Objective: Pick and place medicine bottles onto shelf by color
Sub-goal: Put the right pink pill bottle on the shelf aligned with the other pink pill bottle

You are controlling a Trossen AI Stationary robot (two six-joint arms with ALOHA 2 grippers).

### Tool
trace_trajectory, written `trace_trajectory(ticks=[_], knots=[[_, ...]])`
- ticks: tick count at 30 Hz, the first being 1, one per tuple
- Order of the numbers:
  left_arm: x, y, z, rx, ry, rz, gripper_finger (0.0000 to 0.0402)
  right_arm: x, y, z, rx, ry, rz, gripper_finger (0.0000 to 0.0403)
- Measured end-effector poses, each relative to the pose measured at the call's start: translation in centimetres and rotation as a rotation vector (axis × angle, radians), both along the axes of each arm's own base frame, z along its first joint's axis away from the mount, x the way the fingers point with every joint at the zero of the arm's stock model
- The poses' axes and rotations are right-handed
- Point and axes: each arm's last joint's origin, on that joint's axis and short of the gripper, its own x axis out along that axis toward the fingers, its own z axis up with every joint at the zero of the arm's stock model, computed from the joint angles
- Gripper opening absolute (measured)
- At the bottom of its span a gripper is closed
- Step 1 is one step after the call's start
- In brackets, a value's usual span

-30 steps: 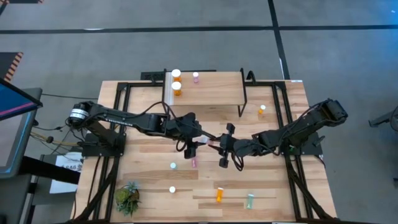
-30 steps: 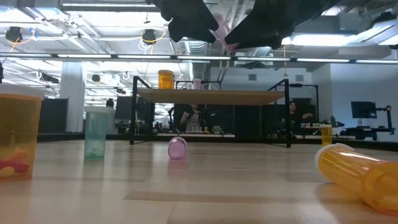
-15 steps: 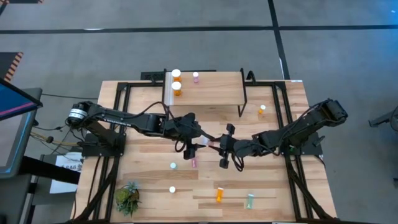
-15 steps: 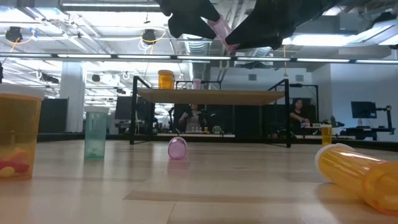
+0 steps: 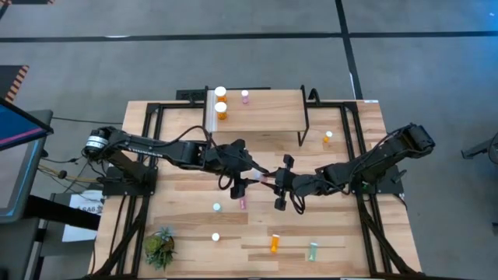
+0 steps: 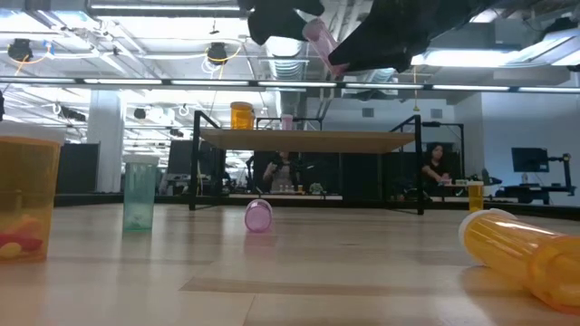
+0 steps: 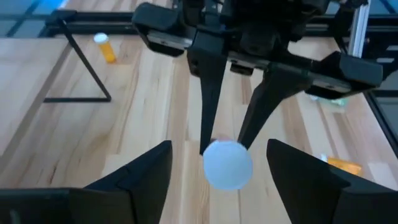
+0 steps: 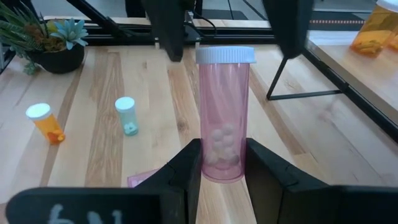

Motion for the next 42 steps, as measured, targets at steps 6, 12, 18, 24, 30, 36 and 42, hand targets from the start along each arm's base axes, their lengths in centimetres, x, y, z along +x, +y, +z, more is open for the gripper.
trace_trajectory(ticks=[6,12,18,24,30,36,42], knots=[[-0.20,-0.01,-0.27,-0.014,0.035,0.005,0.0233,0.00,-0.01,0.00,0.000,0.000,0.000,0.0124],[-0.16,0.03,-0.22,-0.012,0.028,0.010,0.0232,0.00,-0.01,0.00,0.005,-0.002,-0.002,0.0124],[-0.15,0.03,-0.21,-0.008,0.027,0.008,0.0229,0.00,-0.01,0.00,0.005,-0.002,-0.002,0.0124],[0.06,0.01,-0.56,0.002,0.037,0.002,0.0194,0.00,-0.01,0.00,0.007,-0.002,-0.003,0.0124],[0.07,0.01,-0.55,0.002,0.035,0.002,0.0158,0.00,-0.01,0.00,0.008,-0.002,-0.003,0.0124],[0.08,-0.01,-0.53,0.001,0.032,0.002,0.0135,0.01,0.00,-0.01,0.008,-0.002,-0.003,0.0124],[0.08,-0.01,-0.53,0.001,0.032,0.001,0.0115,0.01,-0.02,-0.01,0.007,-0.001,-0.004,0.0124]])
